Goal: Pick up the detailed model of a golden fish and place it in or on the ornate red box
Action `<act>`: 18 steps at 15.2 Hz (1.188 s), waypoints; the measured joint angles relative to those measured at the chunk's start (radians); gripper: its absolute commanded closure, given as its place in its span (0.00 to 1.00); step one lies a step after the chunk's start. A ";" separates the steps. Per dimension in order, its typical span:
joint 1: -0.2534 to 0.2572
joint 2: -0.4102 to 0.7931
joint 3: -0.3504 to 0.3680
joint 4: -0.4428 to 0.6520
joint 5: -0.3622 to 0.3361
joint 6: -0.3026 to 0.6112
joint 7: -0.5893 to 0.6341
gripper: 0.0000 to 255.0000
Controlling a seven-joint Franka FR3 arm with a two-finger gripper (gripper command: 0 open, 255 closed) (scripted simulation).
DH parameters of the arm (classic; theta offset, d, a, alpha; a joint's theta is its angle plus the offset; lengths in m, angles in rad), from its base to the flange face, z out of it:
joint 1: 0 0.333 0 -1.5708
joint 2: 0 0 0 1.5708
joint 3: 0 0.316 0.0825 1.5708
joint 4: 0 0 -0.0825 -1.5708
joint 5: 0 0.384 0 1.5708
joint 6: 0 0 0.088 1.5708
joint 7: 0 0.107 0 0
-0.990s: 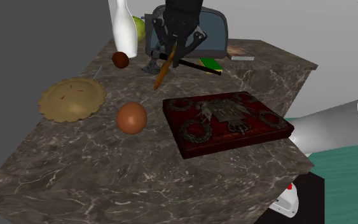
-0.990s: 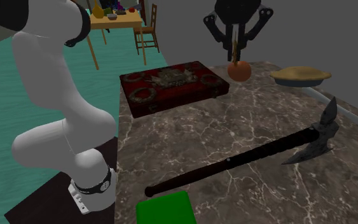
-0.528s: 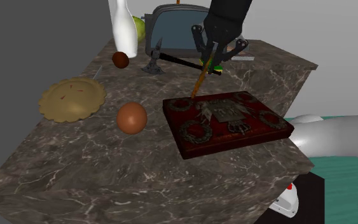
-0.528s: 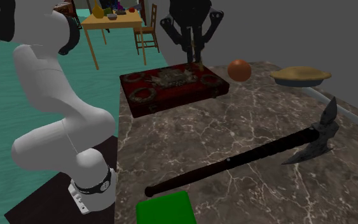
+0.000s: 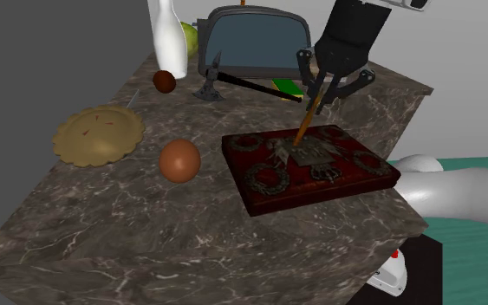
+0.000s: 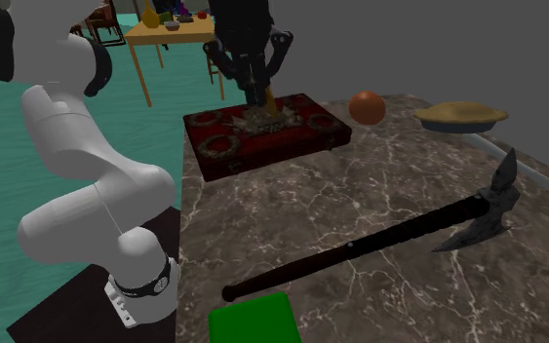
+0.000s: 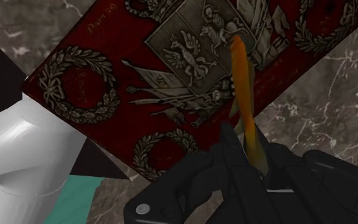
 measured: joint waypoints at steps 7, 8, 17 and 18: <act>0.018 -0.064 0.020 -0.122 0.024 0.059 -0.010 1.00; 0.020 -0.070 0.022 -0.139 0.026 0.068 -0.014 1.00; 0.021 -0.074 0.025 -0.151 0.030 0.076 -0.015 0.00; 0.021 -0.074 0.025 -0.151 0.030 0.076 -0.015 0.00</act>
